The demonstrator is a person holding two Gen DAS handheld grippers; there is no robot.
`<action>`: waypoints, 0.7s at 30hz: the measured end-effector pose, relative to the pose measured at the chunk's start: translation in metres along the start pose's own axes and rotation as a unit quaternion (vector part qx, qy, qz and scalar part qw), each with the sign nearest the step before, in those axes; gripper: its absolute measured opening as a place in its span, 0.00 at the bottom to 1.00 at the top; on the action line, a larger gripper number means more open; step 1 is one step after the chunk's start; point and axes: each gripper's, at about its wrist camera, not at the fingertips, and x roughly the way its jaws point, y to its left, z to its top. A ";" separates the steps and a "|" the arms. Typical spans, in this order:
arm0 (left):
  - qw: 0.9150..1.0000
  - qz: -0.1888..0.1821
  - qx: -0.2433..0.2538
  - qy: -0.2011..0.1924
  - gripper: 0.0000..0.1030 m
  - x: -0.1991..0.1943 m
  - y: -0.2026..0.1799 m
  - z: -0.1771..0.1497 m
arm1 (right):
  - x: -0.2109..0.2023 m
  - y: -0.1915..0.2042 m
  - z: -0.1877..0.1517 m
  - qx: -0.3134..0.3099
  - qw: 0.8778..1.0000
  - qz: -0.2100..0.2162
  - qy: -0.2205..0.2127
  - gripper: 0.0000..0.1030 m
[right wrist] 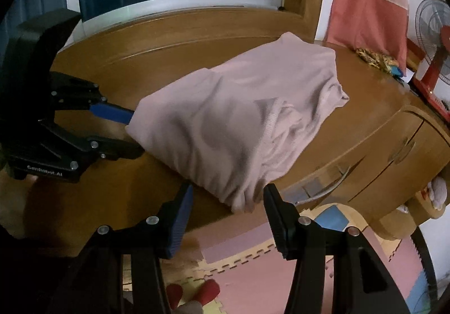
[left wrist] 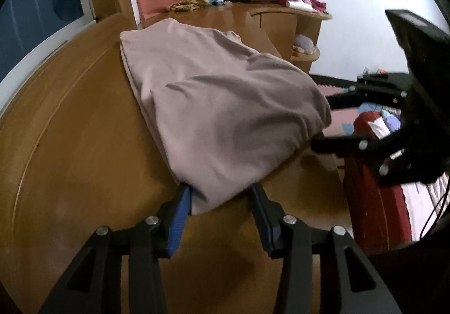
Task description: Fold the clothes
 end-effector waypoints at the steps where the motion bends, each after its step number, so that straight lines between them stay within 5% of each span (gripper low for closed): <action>1: 1.000 0.001 0.000 -0.003 0.42 0.001 0.000 0.001 | 0.004 0.000 0.001 0.001 1.000 0.000 0.002 0.50; 3: 1.000 0.002 -0.001 -0.010 0.41 0.003 0.001 0.003 | 0.005 -0.006 0.005 0.027 1.000 0.001 -0.001 0.43; 5: 1.000 0.007 -0.002 -0.016 0.19 0.002 0.000 0.003 | 0.004 -0.011 0.007 0.043 0.999 0.006 -0.003 0.26; 7: 1.000 0.002 -0.012 -0.018 0.15 -0.003 0.001 0.001 | -0.001 -0.015 0.008 0.050 0.999 0.016 -0.007 0.22; 21: 0.995 0.008 -0.023 -0.098 0.14 -0.107 -0.026 0.014 | -0.086 -0.011 0.009 0.077 0.993 0.042 -0.081 0.20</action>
